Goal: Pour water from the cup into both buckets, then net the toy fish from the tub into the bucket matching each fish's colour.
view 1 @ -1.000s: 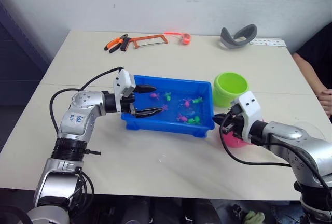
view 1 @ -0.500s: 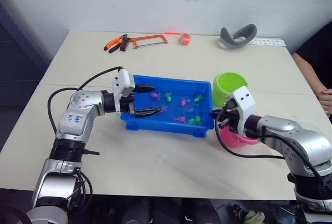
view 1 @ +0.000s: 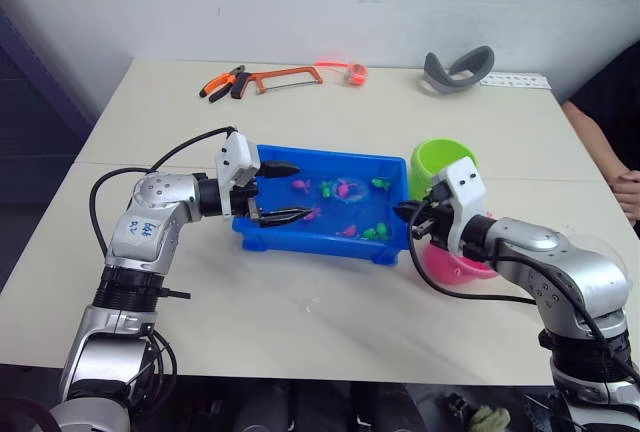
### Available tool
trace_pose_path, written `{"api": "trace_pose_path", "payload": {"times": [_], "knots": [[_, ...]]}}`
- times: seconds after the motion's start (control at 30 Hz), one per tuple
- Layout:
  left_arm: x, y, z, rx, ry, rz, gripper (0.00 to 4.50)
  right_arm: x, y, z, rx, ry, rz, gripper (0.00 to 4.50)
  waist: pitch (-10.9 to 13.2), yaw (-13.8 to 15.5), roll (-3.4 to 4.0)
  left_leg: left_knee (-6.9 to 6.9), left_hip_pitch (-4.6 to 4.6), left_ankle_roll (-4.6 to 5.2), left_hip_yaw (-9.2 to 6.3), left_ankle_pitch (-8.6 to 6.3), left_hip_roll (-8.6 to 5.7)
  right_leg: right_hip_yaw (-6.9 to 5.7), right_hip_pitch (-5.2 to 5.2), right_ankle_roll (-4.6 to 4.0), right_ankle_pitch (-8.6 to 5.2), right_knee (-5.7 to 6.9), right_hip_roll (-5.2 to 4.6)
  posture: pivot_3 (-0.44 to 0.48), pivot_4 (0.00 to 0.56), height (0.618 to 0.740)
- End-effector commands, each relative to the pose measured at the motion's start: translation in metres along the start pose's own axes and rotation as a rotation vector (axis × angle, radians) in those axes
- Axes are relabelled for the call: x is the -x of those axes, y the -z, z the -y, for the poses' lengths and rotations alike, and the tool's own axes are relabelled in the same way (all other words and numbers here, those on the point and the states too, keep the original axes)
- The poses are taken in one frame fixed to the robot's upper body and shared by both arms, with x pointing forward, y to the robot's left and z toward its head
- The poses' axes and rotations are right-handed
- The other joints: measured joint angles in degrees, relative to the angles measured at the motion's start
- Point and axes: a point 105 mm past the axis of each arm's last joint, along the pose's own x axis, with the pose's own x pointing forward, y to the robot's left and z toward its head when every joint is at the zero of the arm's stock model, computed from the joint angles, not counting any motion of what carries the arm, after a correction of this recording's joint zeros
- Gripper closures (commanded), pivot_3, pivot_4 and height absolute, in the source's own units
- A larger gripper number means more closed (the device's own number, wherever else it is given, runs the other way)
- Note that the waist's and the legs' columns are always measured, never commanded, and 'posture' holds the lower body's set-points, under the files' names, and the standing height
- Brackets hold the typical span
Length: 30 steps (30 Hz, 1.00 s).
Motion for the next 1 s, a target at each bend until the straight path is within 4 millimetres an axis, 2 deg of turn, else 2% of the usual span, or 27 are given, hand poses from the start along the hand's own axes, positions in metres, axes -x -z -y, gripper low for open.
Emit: {"api": "trace_pose_path", "payload": {"times": [0.03, 0.13, 0.27, 0.53, 0.7, 0.9, 1.0], "knots": [[0.001, -0.010, -0.002, -0.030, -0.005, 0.028, 0.02, 0.012, -0.016, -0.006, 0.061, -0.009, 0.078, 4.50, 0.0, 0.1, 0.00, 0.00, 0.00, 0.00, 0.00, 0.00, -0.01, 0.00, 0.00, 0.00, 0.00, 0.00, 0.00, 0.000, 0.150, 0.740], [-0.001, -0.012, -0.002, -0.019, 0.000, 0.042, 0.02, 0.018, -0.018, -0.007, 0.080, -0.007, 0.103, 4.50, 0.0, 0.0, 0.00, 0.00, -0.01, 0.00, 0.00, 0.00, -0.01, 0.01, 0.01, 0.00, 0.00, 0.00, 0.00, 0.000, 0.150, 0.740], [-0.008, -0.016, 0.003, -0.011, 0.047, 0.064, 0.02, 0.036, -0.022, -0.006, 0.133, 0.012, 0.149, 4.50, 0.0, 0.1, 0.00, 0.00, -0.01, 0.00, 0.01, 0.00, -0.01, 0.02, 0.01, 0.00, 0.00, 0.00, 0.01, 0.000, 0.150, 0.740], [-0.026, -0.023, 0.022, 0.006, 0.183, 0.108, 0.02, 0.097, -0.015, -0.014, 0.229, 0.069, 0.202, 4.50, 0.0, 0.3, 0.00, -0.02, 0.02, 0.03, 0.00, -0.01, -0.04, -0.02, 0.07, 0.02, 0.01, -0.04, 0.06, 0.000, 0.150, 0.740], [-0.039, -0.023, 0.036, 0.014, 0.285, 0.123, 0.02, 0.137, -0.004, -0.006, 0.222, 0.190, 0.205, 4.50, 0.0, 0.2, 0.00, -0.02, 0.12, 0.03, 0.01, -0.01, -0.02, 0.05, 0.16, 0.02, 0.01, -0.03, 0.08, 0.000, 0.150, 0.740], [-0.049, -0.022, 0.041, 0.012, 0.342, 0.128, 0.02, 0.179, 0.007, -0.003, 0.246, 0.317, 0.182, 4.50, 0.0, 0.3, 0.01, -0.03, 0.18, 0.04, 0.06, -0.01, -0.01, 0.16, 0.17, 0.02, 0.01, 0.00, 0.10, 0.000, 0.150, 0.740], [-0.054, -0.023, 0.040, 0.006, 0.364, 0.130, 0.02, 0.201, 0.023, -0.002, 0.282, 0.388, 0.095, 4.50, 0.0, 0.3, 0.02, -0.04, 0.22, 0.06, 0.13, -0.03, -0.02, 0.27, 0.16, 0.02, 0.01, 0.01, 0.10, 0.000, 0.150, 0.740]]}}
